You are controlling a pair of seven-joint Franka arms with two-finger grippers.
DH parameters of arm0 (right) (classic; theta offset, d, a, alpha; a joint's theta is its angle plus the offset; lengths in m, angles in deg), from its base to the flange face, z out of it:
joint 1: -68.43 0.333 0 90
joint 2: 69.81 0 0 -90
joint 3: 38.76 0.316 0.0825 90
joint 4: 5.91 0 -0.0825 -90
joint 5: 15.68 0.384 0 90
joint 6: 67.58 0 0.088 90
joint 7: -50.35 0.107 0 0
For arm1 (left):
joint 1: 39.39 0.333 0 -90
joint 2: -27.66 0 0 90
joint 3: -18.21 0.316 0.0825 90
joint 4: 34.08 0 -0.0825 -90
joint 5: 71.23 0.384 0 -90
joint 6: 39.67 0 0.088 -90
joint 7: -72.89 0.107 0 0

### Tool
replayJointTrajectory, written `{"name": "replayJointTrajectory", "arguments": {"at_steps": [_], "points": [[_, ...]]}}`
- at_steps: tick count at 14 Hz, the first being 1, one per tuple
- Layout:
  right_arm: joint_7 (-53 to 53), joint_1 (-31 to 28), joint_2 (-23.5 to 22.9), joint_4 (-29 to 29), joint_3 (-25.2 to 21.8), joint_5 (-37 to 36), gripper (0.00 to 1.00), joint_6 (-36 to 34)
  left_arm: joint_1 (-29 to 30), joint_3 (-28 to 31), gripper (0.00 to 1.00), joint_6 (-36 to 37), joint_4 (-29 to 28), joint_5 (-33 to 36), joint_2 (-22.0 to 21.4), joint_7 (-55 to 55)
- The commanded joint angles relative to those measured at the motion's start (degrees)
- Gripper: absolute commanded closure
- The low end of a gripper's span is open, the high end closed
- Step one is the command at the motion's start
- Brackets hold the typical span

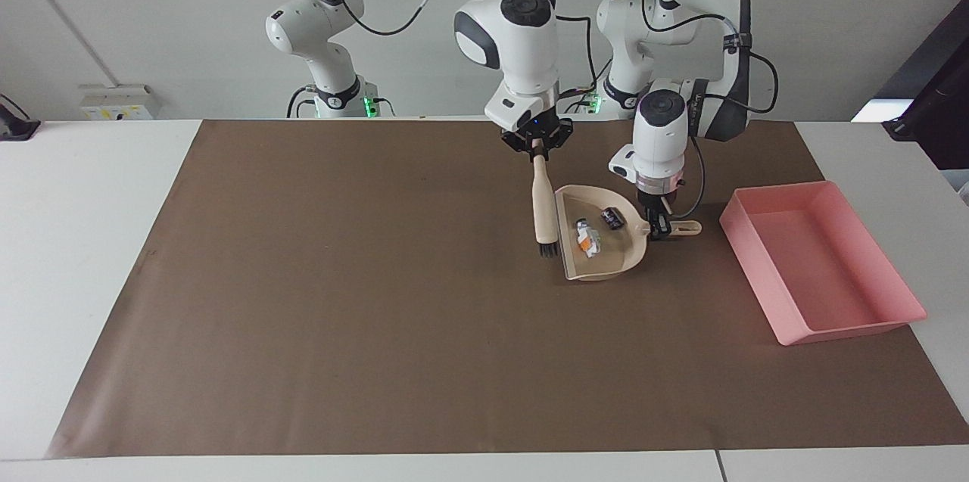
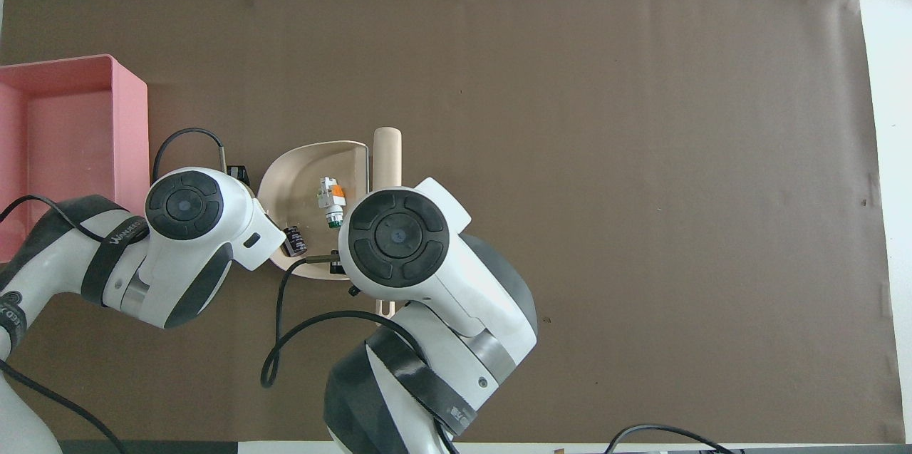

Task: Clean e-waste and dump in bin
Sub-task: 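Lift the dustpan with the left gripper while the right gripper returns the brush, then tip the dustpan over the pink bin with the left gripper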

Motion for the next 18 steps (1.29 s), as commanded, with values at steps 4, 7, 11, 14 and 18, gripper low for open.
{"name": "replayJointTrajectory", "arguments": {"at_steps": [4,7,11,14,18], "points": [[-12.79,-18.94,7.08,-3.94,0.44,-2.26,1.00,-11.97,6.71,0.14,1.00,13.79,11.39,-10.34,-2.65,17.02],[-25.07,-29.66,8.74,-8.58,0.53,-4.72,1.00,-12.34,11.72,0.23,1.00,18.12,16.77,-13.52,-2.47,23.53],[-43.63,-42.33,14.79,-24.02,0.53,-8.40,1.00,-4.02,19.01,0.40,1.00,21.63,20.19,-19.93,-2.56,32.06],[-51.64,-49.28,17.62,-34.42,0.53,-9.56,1.00,6.18,26.91,0.41,1.00,23.66,23.28,-27.12,-1.68,39.35],[-53.78,-52.02,17.45,-39.61,0.53,-9.56,1.00,13.93,36.23,0.58,1.00,25.24,23.72,-35.30,-1.68,47.36]]}}
